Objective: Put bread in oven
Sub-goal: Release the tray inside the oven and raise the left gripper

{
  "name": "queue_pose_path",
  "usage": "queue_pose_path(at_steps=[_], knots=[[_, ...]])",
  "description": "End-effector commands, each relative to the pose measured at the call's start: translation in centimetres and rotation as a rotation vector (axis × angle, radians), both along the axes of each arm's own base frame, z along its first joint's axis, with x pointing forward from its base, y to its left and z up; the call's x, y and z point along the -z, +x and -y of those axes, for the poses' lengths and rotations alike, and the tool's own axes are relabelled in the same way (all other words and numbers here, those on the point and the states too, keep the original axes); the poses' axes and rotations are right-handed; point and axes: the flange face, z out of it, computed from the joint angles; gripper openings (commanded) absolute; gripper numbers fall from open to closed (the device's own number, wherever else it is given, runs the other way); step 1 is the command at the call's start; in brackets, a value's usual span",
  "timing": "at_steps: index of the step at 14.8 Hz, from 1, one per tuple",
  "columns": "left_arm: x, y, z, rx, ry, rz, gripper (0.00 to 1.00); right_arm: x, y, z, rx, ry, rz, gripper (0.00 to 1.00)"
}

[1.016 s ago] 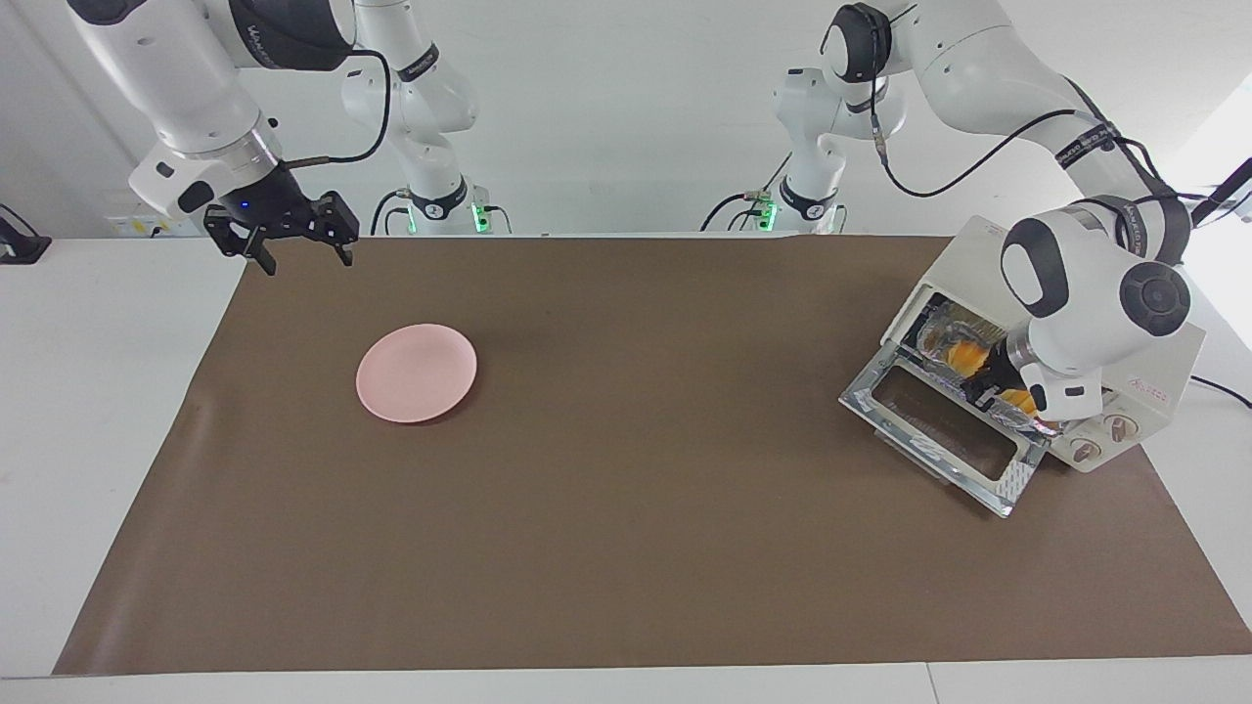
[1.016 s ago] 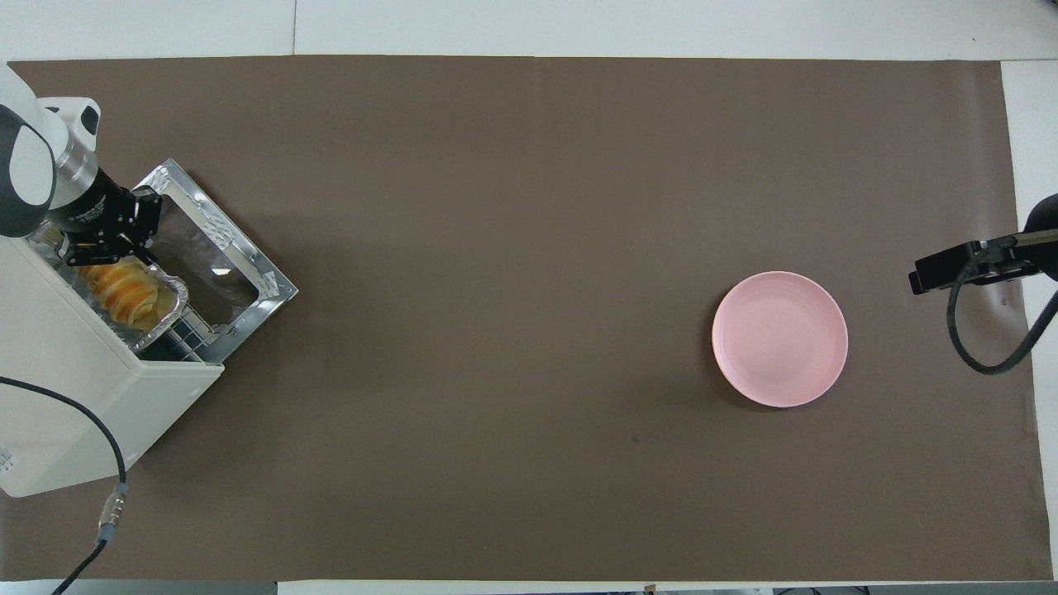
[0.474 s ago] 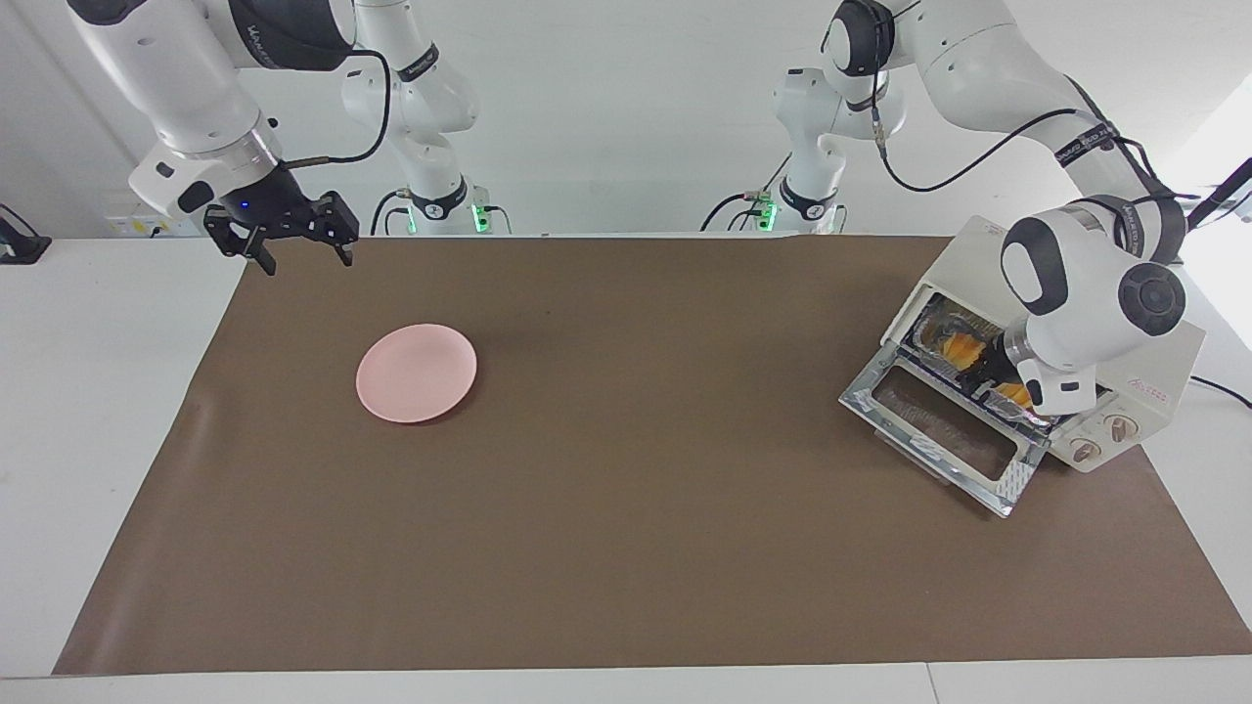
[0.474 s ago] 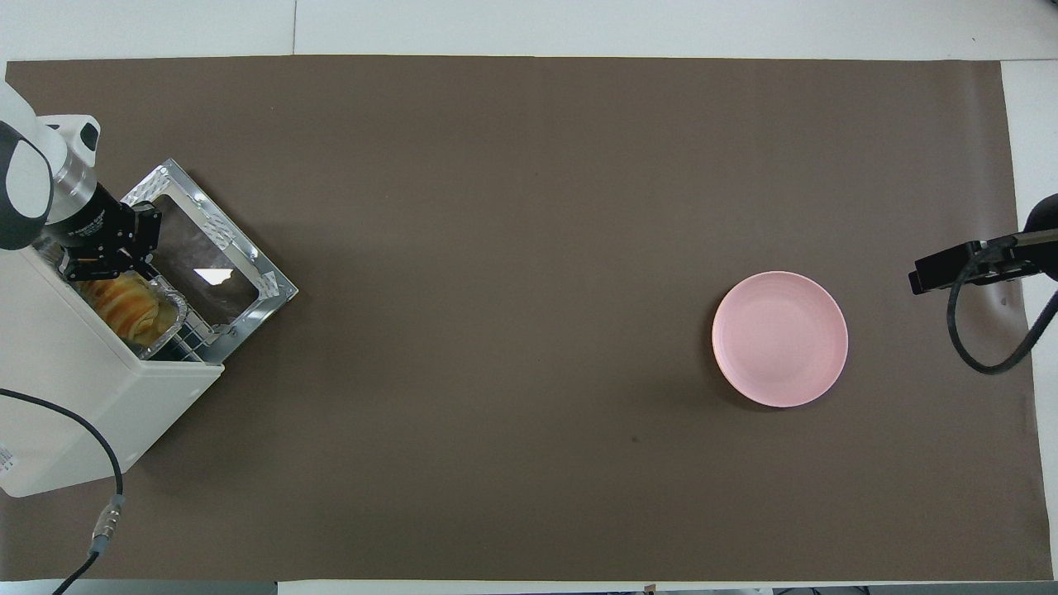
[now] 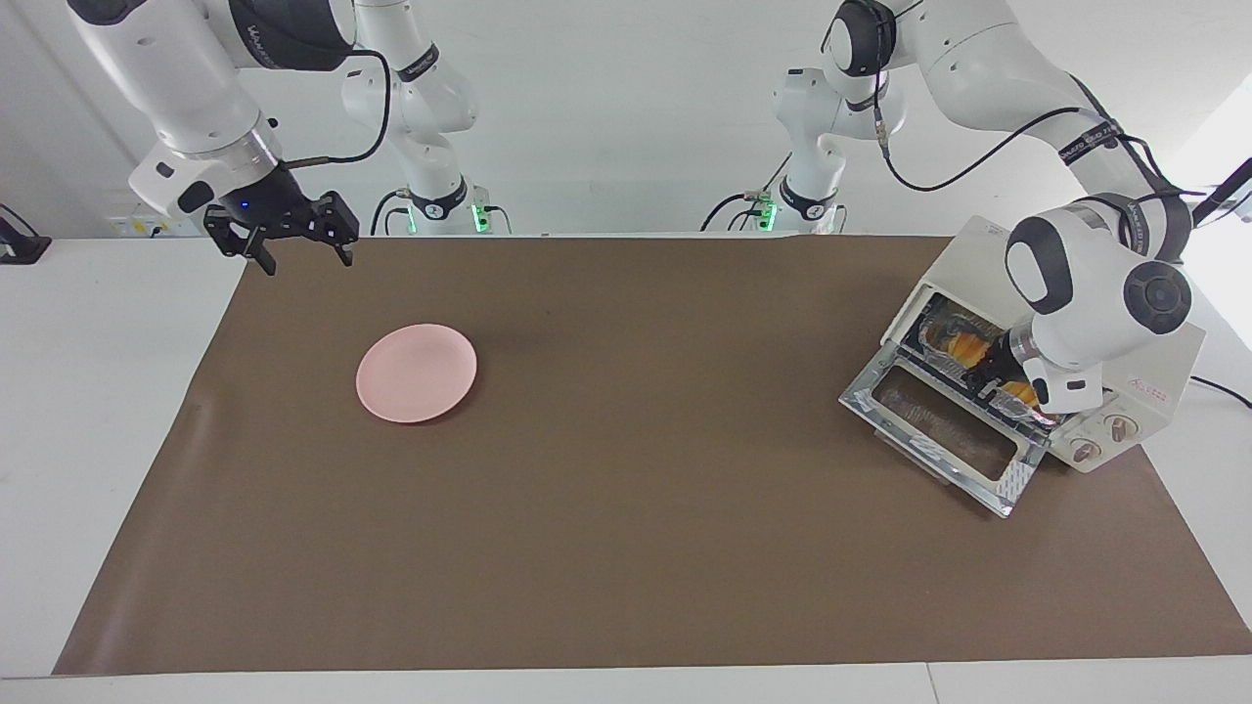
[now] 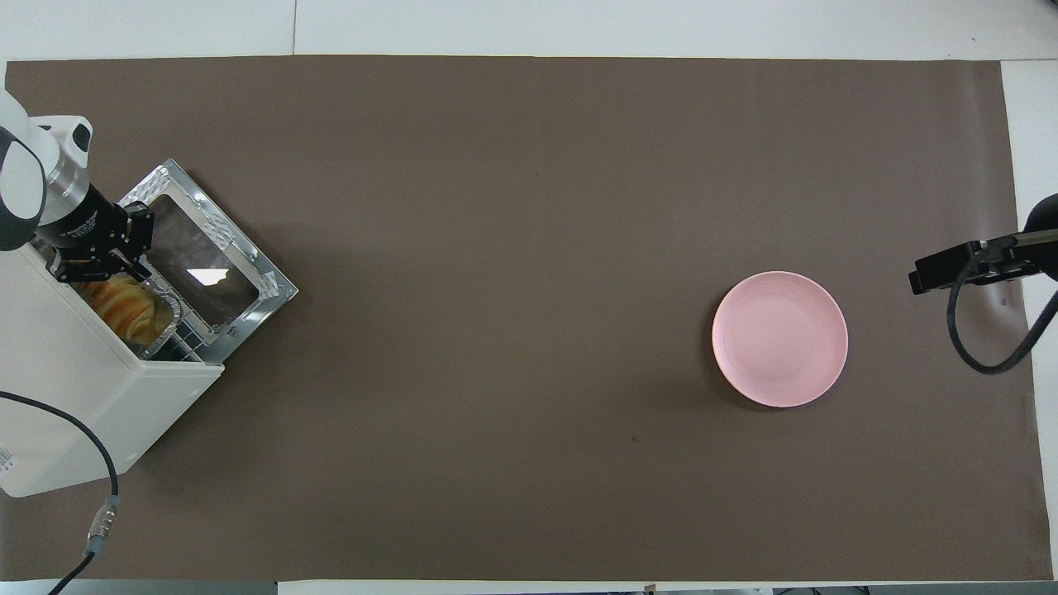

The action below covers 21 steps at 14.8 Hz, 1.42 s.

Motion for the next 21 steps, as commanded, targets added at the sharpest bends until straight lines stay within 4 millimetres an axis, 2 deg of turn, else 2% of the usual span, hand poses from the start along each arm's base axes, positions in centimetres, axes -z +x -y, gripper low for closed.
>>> queue_pose_path(at_steps=[1,5,8,10,11,12,14,16,17,18,20,21], knots=[[-0.4,-0.8,-0.8,0.011,0.002,0.005,1.0,-0.2,-0.7,0.2,-0.018,0.0,-0.003,1.0],[-1.3,-0.1,0.4,0.041,0.006,0.03,1.0,-0.2,-0.7,0.2,-0.018,0.0,-0.003,1.0],[-4.2,1.4,1.2,0.102,0.007,0.099,1.0,-0.2,-0.7,0.2,-0.018,0.0,-0.003,1.0],[-6.4,1.9,2.8,0.219,0.004,0.124,1.0,-0.2,-0.7,0.2,-0.018,0.0,-0.003,1.0],[-7.6,2.1,2.9,0.269,0.015,0.134,1.0,-0.2,-0.7,0.2,-0.017,0.0,-0.003,1.0],[-8.3,1.7,3.1,0.31,-0.001,0.119,1.0,-0.2,-0.7,0.2,-0.017,0.0,-0.003,1.0],[-11.9,-0.4,3.8,0.427,-0.069,0.1,1.0,-0.2,-0.7,0.2,-0.017,0.0,-0.003,1.0],[-15.5,-2.9,3.6,0.544,-0.144,0.093,1.0,-0.2,-0.7,0.2,-0.017,0.0,-0.003,1.0],[-16.2,-4.1,3.5,0.625,-0.189,0.069,1.0,-0.2,-0.7,0.2,-0.017,0.0,-0.003,1.0],[-16.7,-5.2,4.2,0.674,-0.216,0.038,1.0,-0.2,-0.7,0.2,-0.017,0.0,-0.003,1.0],[-19.1,-7.1,5.5,0.724,-0.235,0.033,1.0,-0.2,-0.7,0.2,-0.017,0.0,-0.003,1.0],[-19.3,-7.6,5.4,0.728,-0.249,0.033,1.0,-0.2,-0.7,0.2,-0.017,0.0,-0.003,1.0]])
